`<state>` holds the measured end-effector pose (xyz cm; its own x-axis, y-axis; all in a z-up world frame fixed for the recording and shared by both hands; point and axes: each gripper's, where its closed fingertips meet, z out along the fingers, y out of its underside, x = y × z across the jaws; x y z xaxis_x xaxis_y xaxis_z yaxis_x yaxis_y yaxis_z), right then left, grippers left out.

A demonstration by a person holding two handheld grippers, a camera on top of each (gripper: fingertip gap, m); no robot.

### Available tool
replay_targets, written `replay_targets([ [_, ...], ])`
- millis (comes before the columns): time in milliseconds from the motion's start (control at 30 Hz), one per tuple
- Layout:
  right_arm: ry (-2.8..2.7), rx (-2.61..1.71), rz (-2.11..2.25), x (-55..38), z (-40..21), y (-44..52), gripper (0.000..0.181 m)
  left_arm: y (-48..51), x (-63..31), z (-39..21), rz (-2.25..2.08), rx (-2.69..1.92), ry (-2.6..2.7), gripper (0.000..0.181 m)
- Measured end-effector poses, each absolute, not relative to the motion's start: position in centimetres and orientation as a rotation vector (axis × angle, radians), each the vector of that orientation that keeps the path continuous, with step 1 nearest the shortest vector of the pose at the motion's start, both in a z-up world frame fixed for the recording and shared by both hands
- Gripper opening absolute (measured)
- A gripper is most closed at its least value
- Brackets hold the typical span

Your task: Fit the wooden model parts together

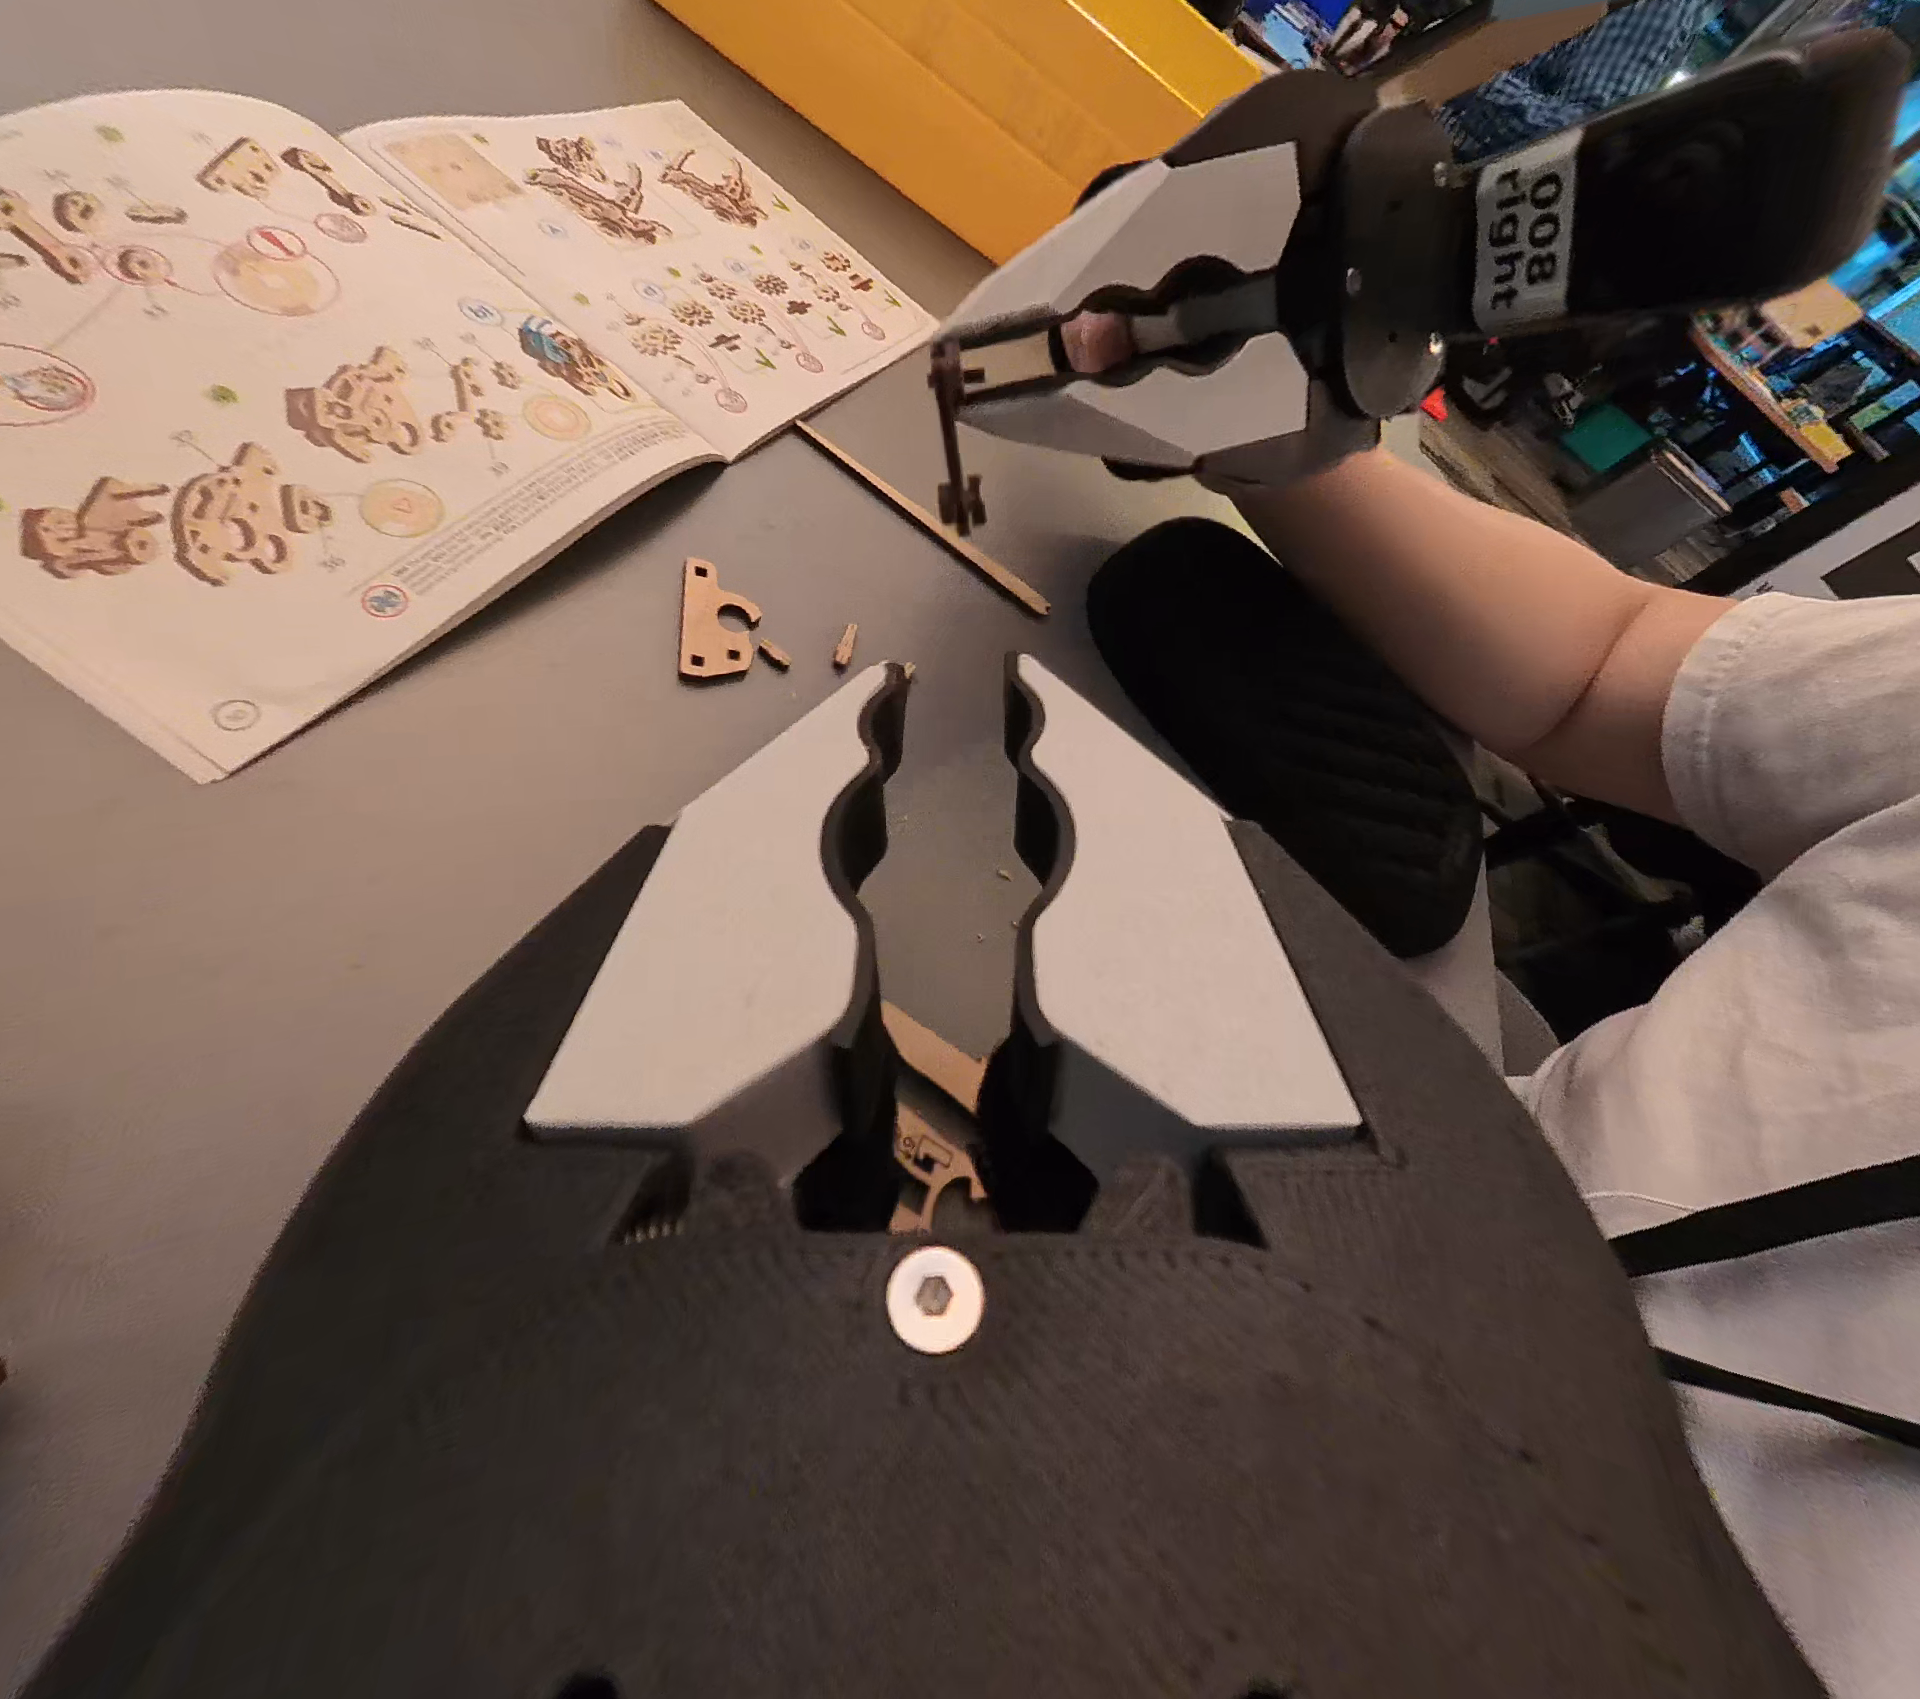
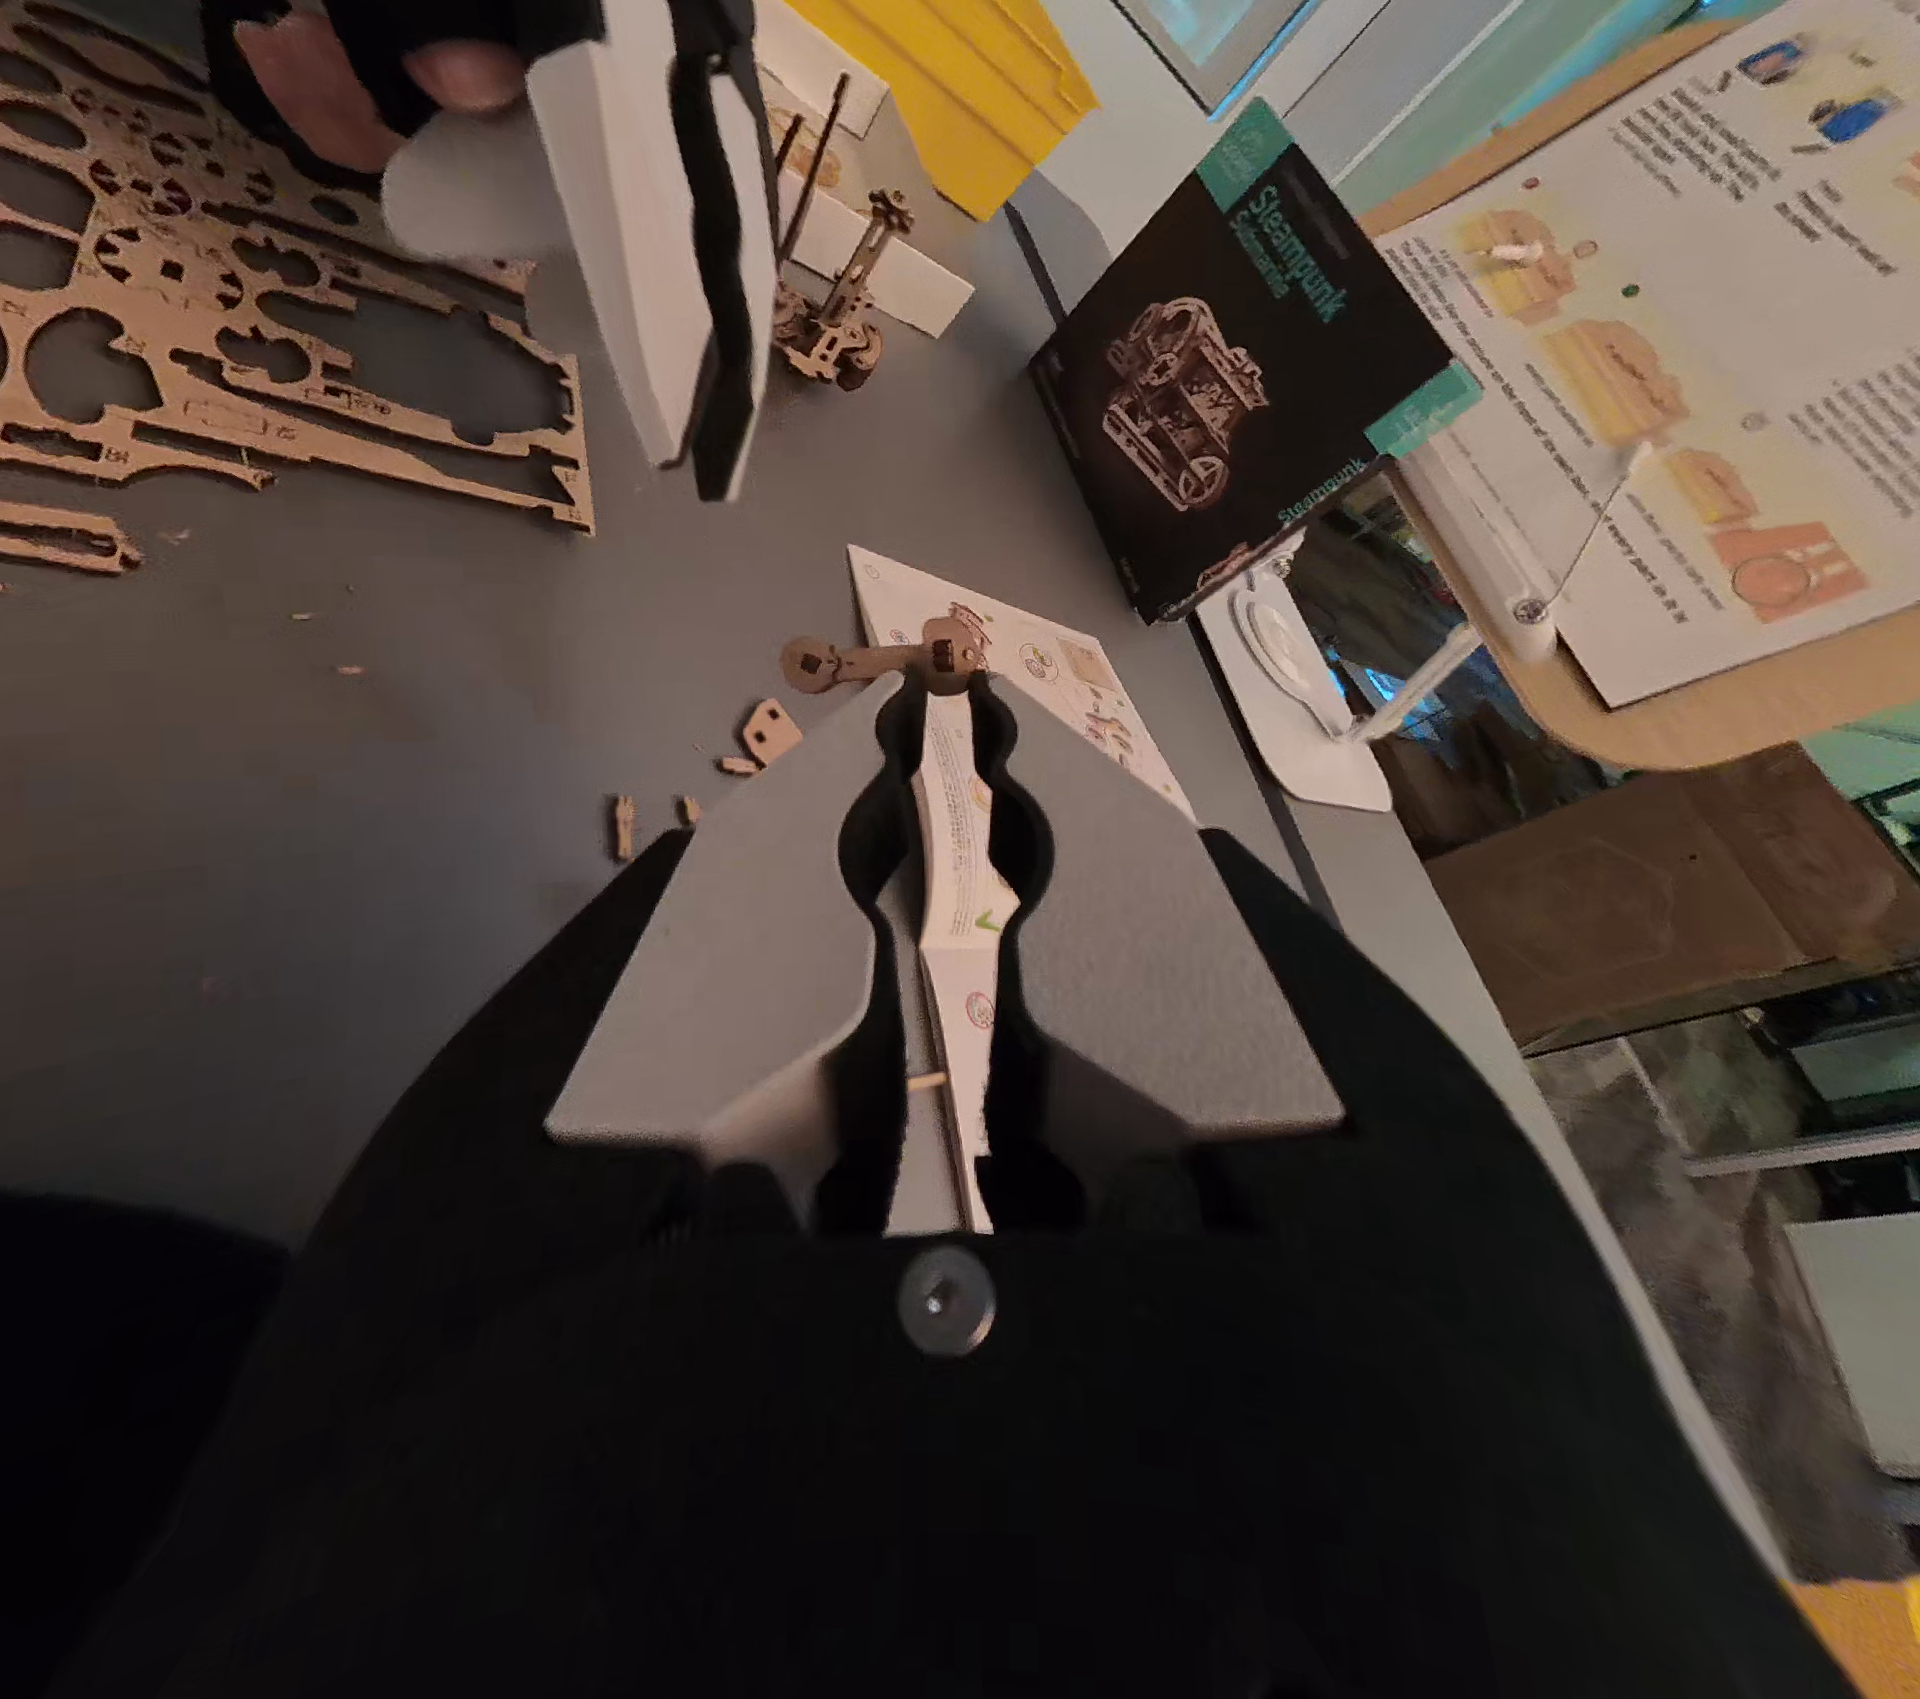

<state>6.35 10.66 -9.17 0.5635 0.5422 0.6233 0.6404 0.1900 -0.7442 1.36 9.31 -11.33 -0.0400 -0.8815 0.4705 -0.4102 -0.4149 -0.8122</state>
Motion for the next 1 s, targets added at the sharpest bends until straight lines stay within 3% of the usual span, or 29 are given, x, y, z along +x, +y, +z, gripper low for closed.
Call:
replay_targets([
  [33,-1.051,-1.468,-0.078,6.7,-9.1,10.8,0.006,9.4,1.3,-11.4,-1.457,-1.813,1.356,0.016],
  [1000,-1.052,-1.546,0.028,7.1,-10.7,11.0,0.006,9.5,1.5,-12.8,-1.402,-1.844,1.404,0.012],
])
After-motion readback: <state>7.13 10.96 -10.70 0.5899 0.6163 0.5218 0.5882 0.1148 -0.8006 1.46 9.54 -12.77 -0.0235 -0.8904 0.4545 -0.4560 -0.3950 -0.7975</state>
